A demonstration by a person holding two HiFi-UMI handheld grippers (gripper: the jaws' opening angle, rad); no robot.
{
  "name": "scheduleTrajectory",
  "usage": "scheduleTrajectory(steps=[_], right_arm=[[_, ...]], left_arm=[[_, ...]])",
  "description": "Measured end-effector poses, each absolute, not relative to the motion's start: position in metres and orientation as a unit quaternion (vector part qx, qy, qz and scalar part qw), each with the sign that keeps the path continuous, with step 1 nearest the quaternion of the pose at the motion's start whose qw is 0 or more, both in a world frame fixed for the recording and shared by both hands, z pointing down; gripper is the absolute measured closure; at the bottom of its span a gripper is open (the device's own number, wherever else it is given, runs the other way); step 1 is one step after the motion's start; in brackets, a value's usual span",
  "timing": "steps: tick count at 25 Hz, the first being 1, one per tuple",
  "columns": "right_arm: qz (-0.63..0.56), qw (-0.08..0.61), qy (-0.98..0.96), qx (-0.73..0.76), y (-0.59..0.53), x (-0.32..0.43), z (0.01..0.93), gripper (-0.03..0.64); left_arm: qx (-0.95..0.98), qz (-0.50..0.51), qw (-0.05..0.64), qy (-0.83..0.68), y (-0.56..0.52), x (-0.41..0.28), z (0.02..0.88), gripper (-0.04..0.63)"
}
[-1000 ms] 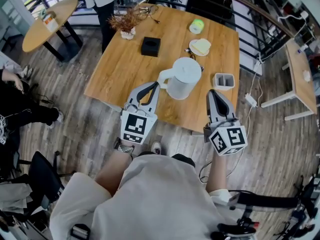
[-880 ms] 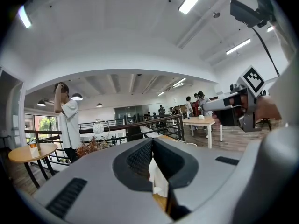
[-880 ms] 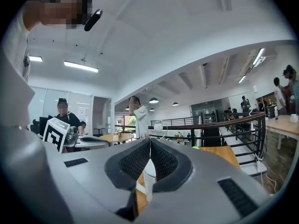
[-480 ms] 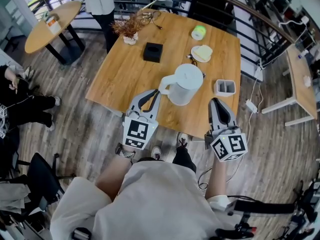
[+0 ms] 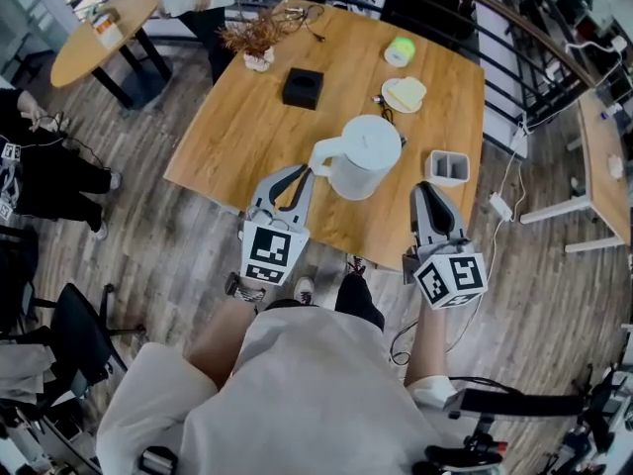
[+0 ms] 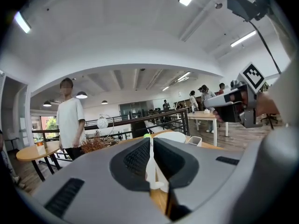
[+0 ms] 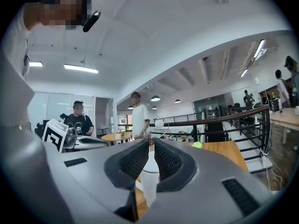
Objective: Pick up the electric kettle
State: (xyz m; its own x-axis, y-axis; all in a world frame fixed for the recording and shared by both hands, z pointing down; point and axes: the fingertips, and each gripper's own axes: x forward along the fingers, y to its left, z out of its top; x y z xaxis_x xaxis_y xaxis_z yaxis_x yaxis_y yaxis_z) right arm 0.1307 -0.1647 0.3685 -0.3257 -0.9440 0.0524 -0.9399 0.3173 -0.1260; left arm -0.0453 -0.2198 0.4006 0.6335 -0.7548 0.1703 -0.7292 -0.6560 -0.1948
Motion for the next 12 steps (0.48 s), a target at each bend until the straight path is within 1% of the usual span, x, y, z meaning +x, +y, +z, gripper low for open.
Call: scheduleTrajectory(steps=[3,8,12], right_arm=[[-0.08,0.013,0.814,-0.575,-0.172,0.136,0.38,0.582],[-0.091,0.0,0.82,-0.565,-0.184,0.138,0.394,0.547],[-0.093,-0.007,0.831,-0.549,-0.19,0.138,0.404,0.516]], left_arm=[[-0.898,-0.126,0.054,0.418,-0.224,-0.042,0.408,0.577],[-0.894,-0.145,0.043,0.422,-0.232,-0.039,0.425,0.508],[-0.892,-0.155,0.034,0.424,-0.239,-0.038,0.438,0.496]])
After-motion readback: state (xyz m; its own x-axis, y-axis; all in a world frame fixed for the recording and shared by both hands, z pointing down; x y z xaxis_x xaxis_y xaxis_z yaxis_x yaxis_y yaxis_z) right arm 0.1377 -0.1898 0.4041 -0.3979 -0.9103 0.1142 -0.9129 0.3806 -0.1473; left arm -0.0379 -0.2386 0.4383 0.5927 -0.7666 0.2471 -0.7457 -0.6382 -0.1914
